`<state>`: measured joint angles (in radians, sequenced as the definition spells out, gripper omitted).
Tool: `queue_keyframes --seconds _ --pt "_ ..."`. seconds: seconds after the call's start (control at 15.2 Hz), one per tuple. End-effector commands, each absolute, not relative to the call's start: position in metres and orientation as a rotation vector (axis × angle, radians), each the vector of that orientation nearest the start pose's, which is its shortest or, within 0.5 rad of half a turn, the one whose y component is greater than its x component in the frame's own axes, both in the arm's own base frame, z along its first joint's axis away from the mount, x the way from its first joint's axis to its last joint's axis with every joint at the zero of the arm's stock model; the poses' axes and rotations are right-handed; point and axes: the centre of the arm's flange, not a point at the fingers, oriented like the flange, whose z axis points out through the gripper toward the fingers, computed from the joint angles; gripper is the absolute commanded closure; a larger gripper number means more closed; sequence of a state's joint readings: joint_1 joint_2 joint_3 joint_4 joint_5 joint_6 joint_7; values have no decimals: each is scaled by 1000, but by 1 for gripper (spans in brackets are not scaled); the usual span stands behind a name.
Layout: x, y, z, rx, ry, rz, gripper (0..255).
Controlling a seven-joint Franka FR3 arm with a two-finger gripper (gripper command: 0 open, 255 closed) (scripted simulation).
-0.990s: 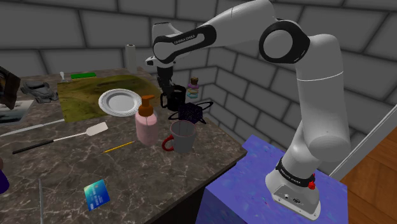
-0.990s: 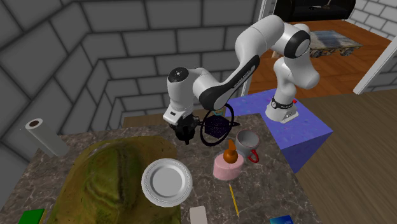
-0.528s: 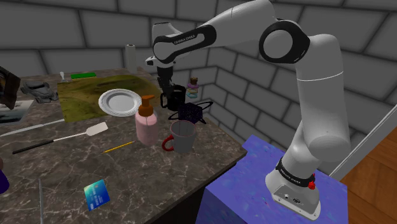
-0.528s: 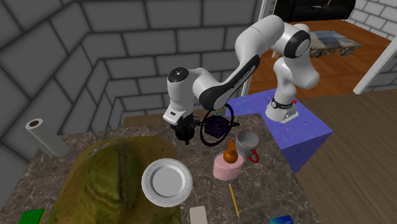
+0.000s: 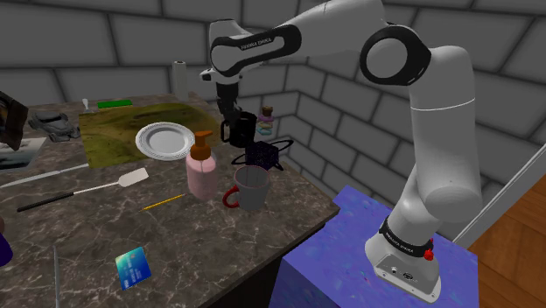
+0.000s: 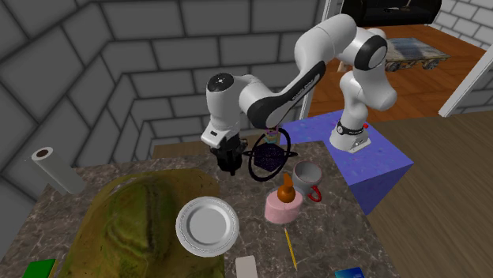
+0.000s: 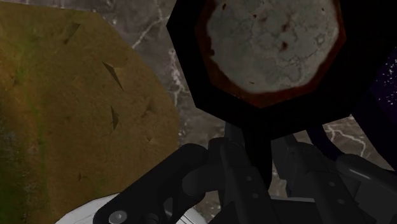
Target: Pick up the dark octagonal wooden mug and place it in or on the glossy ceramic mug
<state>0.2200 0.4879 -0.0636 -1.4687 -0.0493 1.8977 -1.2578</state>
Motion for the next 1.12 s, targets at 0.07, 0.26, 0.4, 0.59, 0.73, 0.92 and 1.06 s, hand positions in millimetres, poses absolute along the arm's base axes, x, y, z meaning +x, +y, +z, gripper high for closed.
queue_keyframes --seconds 0.07,0.26,0.4,0.59,0.73,0.92,1.06 --pt "681 112 411 -2388 -2090 141 255" --pt "681 112 427 -2388 -2090 141 255" --pt "681 112 438 -2388 -2090 141 255" --pt "681 112 454 -2388 -2090 141 255" --pt "681 112 464 -2388 -2090 141 255" --pt "681 112 480 -2388 -2090 141 255" --pt "681 112 491 -2388 -2090 141 255"
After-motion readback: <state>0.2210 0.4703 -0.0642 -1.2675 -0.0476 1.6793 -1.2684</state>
